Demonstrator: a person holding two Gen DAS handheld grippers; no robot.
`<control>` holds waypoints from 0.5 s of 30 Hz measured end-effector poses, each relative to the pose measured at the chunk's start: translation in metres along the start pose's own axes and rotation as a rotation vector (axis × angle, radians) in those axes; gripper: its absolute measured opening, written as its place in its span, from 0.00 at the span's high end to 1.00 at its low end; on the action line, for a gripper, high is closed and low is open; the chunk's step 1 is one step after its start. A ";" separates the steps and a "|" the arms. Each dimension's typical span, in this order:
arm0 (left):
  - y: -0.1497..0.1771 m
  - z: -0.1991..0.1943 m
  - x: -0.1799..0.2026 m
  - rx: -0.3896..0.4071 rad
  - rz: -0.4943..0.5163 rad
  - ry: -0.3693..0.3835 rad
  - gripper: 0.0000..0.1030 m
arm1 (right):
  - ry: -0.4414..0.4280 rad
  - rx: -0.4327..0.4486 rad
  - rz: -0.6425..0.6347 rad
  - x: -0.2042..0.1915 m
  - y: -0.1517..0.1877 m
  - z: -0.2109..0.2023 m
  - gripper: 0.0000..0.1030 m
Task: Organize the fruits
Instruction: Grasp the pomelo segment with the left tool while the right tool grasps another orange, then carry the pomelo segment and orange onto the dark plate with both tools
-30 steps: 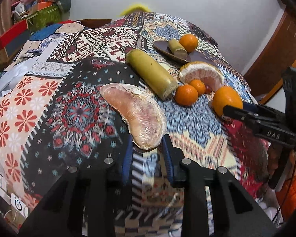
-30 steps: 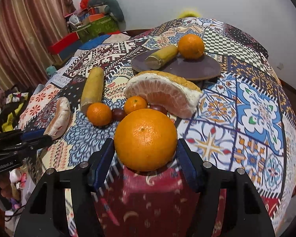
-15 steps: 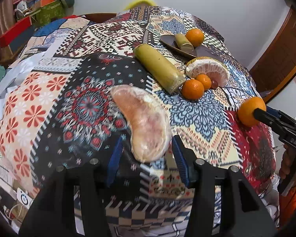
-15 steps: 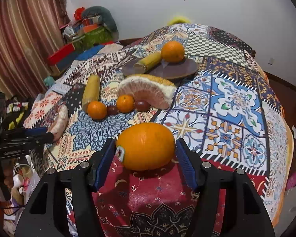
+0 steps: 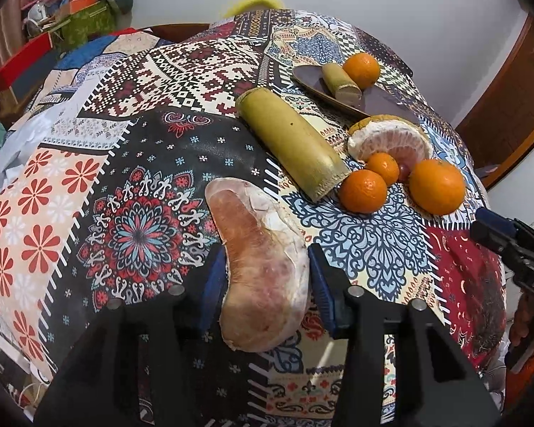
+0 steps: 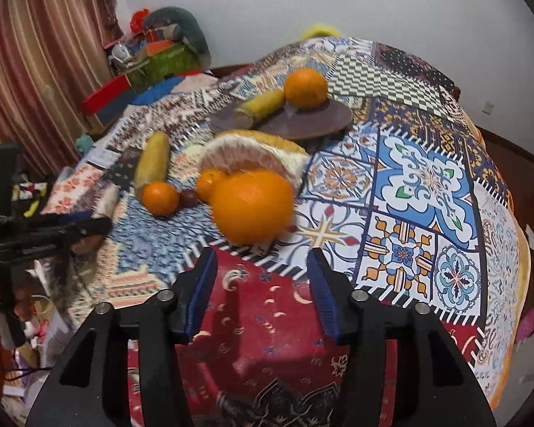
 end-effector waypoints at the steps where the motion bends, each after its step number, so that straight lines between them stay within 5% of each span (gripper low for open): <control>1: -0.001 0.000 0.000 0.001 0.000 0.000 0.56 | 0.004 -0.005 0.001 0.001 -0.001 0.003 0.49; 9: -0.010 -0.006 0.002 0.031 0.008 -0.015 0.58 | -0.039 -0.013 0.029 -0.003 -0.017 0.014 0.33; 15: -0.022 -0.019 0.006 0.081 0.020 -0.019 0.58 | -0.033 -0.048 0.019 -0.007 -0.017 0.034 0.32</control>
Point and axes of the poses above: each gripper's, at about its wrist camera, not at the fingertips, and z roughly the way its jaws point, x to its right, y to its underside, the point moved 6 cm from there along z, roughly the way its jaws point, and after that the axes turned 12 degrees about z, right-handed, at the moved point
